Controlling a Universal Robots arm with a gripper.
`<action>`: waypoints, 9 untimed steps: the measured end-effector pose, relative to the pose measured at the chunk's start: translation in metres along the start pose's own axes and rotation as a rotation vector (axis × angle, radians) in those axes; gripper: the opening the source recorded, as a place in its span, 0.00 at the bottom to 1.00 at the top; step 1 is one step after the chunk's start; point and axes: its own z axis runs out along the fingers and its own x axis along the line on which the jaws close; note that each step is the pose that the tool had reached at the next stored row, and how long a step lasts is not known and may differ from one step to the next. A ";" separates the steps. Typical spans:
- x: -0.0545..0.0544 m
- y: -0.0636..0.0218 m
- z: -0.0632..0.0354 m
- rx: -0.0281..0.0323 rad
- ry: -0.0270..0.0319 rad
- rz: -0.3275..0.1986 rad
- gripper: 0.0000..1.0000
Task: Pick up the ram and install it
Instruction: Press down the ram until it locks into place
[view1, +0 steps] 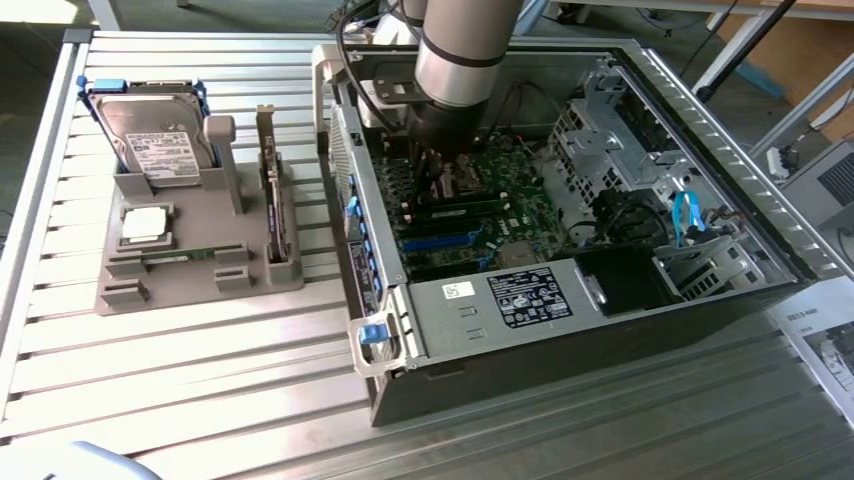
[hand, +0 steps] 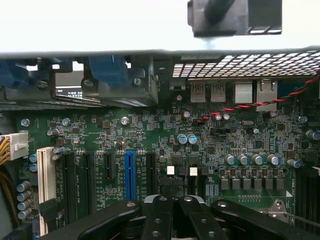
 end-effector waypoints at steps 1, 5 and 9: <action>0.000 0.0000 0.0000 0.0000 0.0000 0.000 0.10; 0.000 0.0000 0.0009 -0.0001 0.0000 0.000 0.10; 0.000 0.0000 0.0011 0.0000 0.0000 0.000 0.10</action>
